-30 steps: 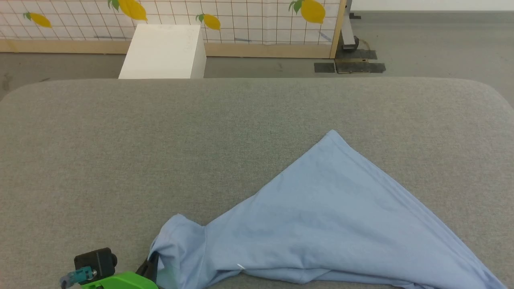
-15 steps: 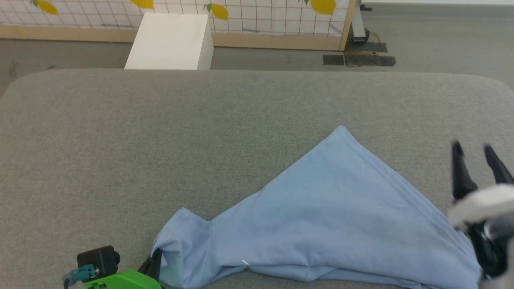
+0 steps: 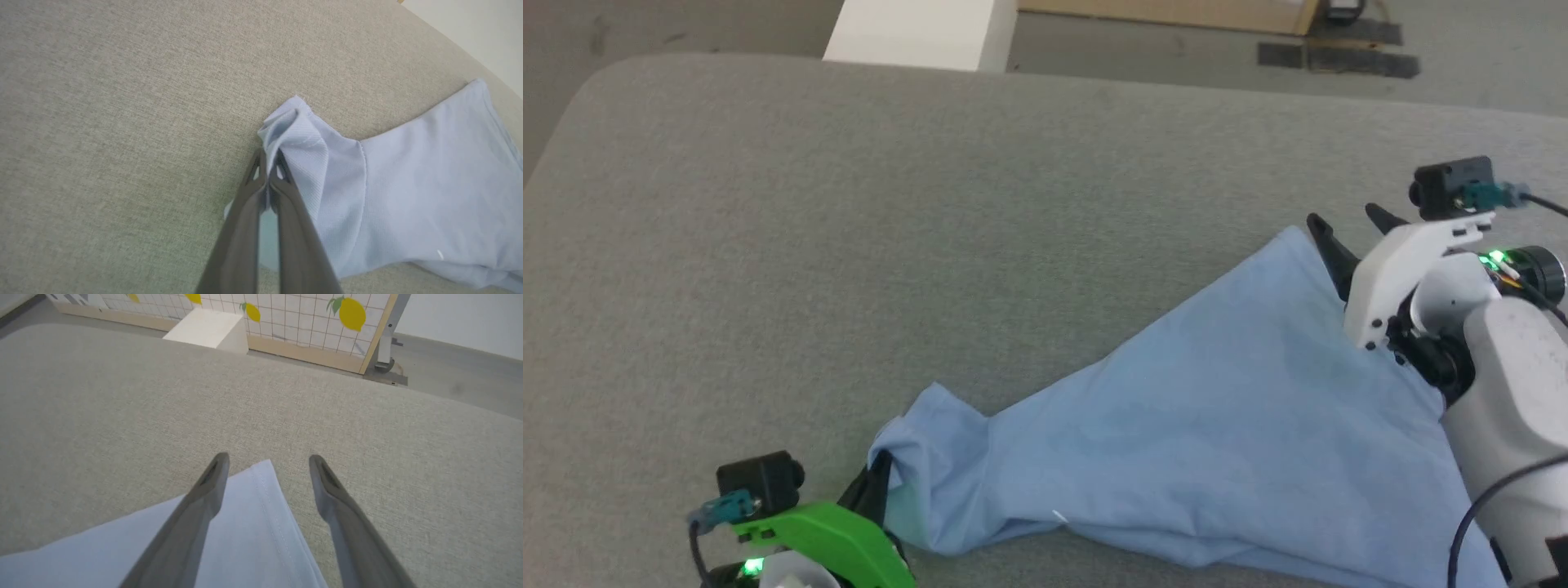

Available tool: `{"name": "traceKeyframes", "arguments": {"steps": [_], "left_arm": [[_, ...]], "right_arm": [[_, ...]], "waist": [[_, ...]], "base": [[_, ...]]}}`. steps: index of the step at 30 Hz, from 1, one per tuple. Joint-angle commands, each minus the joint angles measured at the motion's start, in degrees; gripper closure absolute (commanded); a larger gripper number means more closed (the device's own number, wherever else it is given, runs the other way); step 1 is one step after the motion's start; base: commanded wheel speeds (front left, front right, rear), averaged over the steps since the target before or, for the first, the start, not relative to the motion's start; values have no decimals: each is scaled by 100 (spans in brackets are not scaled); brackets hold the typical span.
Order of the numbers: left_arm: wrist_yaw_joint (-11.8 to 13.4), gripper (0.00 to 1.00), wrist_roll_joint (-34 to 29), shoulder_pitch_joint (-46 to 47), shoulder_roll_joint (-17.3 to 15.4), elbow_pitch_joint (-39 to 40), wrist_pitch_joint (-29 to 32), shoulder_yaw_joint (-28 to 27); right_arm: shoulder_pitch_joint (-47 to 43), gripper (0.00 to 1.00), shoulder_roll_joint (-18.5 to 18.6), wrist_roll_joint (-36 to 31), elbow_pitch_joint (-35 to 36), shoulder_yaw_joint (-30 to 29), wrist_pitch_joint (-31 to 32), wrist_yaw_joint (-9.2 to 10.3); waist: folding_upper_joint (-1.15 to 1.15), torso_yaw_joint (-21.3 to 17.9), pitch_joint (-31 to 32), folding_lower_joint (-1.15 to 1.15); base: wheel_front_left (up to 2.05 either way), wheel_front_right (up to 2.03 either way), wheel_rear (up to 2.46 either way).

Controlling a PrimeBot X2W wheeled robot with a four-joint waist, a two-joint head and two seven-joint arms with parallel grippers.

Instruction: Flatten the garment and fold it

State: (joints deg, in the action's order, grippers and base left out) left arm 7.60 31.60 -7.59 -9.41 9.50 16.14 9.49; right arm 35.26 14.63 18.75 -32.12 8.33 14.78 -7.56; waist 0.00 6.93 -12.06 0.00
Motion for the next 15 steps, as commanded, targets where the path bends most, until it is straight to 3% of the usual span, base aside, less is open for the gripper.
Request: {"name": "traceKeyframes", "arguments": {"steps": [1, 10, 11, 12, 13, 14, 15], "left_arm": [[-37, 100, 22, 144, 36, -34, -54, 30], [-116, 100, 13, 357, 196, -262, -236, 215], [-120, 100, 14, 361, 204, -282, -247, 227], [-122, 100, 17, 363, 213, -302, -260, 239], [-121, 100, 19, 363, 219, -316, -270, 244], [-117, 100, 22, 358, 223, -331, -281, 247], [-110, 100, 27, 348, 222, -345, -289, 241]], "right_arm": [[199, 0, 38, 13, -201, 69, 212, 8], [919, 0, 158, -381, -1205, 164, 1744, 8], [937, 9, 168, -426, -1262, 167, 1885, 8], [950, 62, 180, -478, -1311, 182, 2061, 8], [955, 86, 192, -512, -1332, 167, 2170, 8], [947, 100, 193, -539, -1319, 163, 2253, 8], [925, 100, 186, -541, -1267, 146, 2245, 8]], "waist": [[0, 350, -331, 0], [0, 692, -602, 0], [0, 701, -605, 0], [0, 708, -605, 0], [0, 708, -601, 0], [0, 700, -589, 0], [0, 682, -562, 0]], "base": [[0, 0, 0], [0, 0, 0], [0, 0, 0], [0, 0, 0], [0, 0, 0], [0, 0, 0], [0, 0, 0]]}}
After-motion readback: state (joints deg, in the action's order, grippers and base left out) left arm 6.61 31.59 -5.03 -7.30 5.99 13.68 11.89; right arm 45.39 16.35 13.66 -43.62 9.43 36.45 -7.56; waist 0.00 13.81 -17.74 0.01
